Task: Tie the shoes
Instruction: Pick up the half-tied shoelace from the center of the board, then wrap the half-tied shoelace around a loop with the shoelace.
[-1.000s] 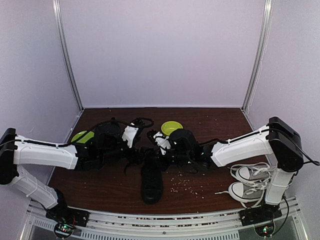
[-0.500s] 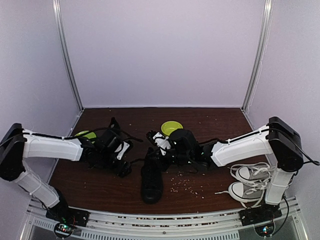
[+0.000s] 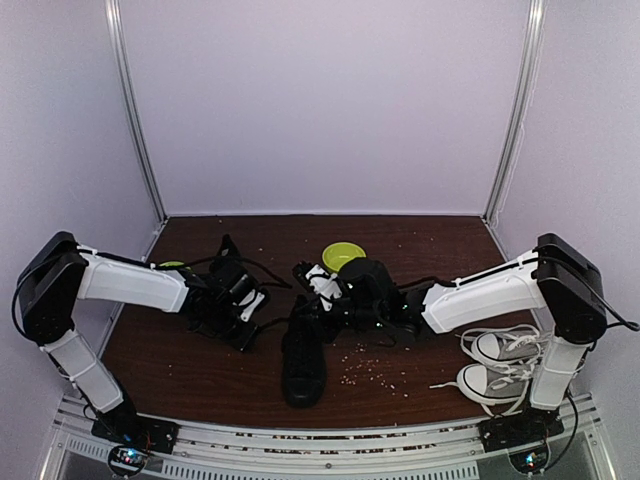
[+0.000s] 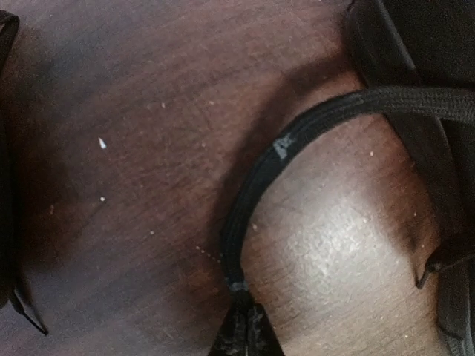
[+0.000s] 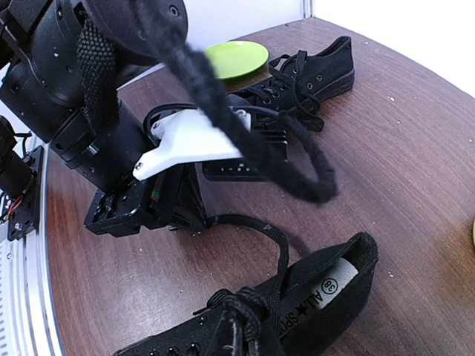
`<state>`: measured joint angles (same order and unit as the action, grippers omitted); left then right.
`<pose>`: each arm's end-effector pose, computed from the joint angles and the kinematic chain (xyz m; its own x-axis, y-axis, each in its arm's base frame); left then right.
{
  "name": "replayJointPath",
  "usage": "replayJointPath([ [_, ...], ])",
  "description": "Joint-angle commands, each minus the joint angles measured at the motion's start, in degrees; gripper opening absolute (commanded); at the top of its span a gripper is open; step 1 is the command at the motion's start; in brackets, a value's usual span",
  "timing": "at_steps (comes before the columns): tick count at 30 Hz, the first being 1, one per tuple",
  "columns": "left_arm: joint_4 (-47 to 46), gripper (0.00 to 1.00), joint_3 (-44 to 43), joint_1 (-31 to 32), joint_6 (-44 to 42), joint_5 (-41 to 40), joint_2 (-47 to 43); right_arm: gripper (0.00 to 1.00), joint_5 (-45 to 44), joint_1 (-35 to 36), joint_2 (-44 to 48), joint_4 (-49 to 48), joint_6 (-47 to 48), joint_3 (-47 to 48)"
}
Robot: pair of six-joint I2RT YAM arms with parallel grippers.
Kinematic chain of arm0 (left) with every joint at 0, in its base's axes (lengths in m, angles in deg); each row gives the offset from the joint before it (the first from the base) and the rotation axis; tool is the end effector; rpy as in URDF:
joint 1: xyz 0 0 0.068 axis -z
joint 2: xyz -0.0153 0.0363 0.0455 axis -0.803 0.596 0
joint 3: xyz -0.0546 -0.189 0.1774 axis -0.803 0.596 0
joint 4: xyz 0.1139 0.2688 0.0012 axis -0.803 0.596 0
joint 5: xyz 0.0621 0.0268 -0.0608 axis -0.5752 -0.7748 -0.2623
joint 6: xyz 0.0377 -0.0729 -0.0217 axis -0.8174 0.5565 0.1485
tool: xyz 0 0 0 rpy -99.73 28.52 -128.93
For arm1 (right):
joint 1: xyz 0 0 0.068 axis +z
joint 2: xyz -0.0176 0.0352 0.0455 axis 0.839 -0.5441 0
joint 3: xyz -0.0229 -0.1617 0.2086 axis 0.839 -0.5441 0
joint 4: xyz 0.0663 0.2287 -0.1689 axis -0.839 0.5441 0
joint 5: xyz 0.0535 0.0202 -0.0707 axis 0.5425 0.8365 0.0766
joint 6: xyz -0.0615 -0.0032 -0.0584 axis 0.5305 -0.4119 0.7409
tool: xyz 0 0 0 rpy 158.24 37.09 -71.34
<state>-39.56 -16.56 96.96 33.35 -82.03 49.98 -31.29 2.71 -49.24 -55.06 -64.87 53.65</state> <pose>0.2392 -0.2258 0.0750 -0.8676 0.3560 -0.3473 0.4148 0.9032 -0.1102 0.2166 0.3989 0.1461 -0.3426 -0.3310 -0.8793 -0.8956 0.3979 0.1991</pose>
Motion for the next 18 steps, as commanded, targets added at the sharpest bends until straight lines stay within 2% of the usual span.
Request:
replayJointPath([
  [1,2.20,0.00,0.53,-0.30,-0.35,1.37,-2.48,0.00,0.69,0.02,-0.18,0.19,1.10,0.79],
  [5,-0.85,0.00,2.54,0.93,-4.32,1.76,-13.85,0.00,2.76,-0.28,-0.29,1.62,1.59,1.51],
  [10,-5.01,0.00,5.72,7.22,-12.24,2.00,-27.38,0.00,5.69,-1.17,-1.34,3.50,2.27,3.15],
  [13,-6.44,0.00,6.60,9.61,-15.71,5.85,-29.89,0.00,7.76,-1.57,-2.00,3.85,2.17,4.05],
  [18,-7.35,0.00,4.68,12.44,-20.98,12.44,-28.82,0.00,12.29,-2.60,-2.54,2.50,0.44,4.94],
])
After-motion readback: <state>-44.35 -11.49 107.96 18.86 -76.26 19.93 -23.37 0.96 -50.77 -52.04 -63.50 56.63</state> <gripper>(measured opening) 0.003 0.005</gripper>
